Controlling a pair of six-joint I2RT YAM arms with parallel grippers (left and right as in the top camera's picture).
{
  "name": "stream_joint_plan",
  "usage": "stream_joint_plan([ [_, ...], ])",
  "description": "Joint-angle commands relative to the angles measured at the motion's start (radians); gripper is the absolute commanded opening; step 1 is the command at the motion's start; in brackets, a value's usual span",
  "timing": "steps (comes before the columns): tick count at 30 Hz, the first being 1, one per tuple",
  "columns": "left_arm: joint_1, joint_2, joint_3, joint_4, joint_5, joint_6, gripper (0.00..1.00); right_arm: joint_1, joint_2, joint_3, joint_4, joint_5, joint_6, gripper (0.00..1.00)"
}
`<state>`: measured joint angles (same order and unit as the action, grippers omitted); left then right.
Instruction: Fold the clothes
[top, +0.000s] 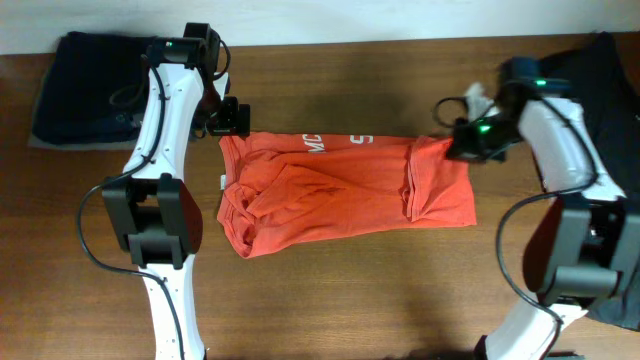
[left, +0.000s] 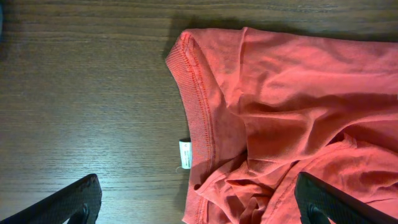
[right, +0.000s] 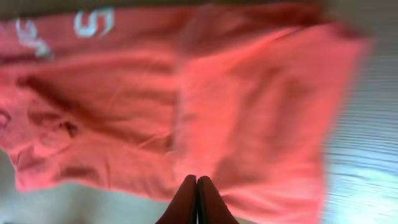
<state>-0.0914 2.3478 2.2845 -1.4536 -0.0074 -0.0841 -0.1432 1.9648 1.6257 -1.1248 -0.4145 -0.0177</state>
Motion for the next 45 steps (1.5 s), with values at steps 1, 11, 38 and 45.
stream_joint_plan([
  [1, 0.000, 0.003, 0.009, 0.003, 0.011, -0.006, 0.99, -0.061, 0.030, -0.001, 0.005, -0.080, -0.080, 0.05],
  [11, 0.000, 0.003, 0.009, 0.002, 0.011, -0.006, 0.99, -0.133, 0.239, 0.000, 0.127, -0.430, -0.201, 0.05],
  [38, 0.000, 0.003, 0.009, 0.013, 0.011, -0.006, 0.99, -0.125, 0.399, 0.380, 0.033, -0.603, -0.196, 0.15],
  [45, 0.000, 0.003, 0.009, 0.012, 0.011, -0.006, 0.99, -0.070, 0.400, 0.346, -0.012, -0.534, -0.240, 0.15],
])
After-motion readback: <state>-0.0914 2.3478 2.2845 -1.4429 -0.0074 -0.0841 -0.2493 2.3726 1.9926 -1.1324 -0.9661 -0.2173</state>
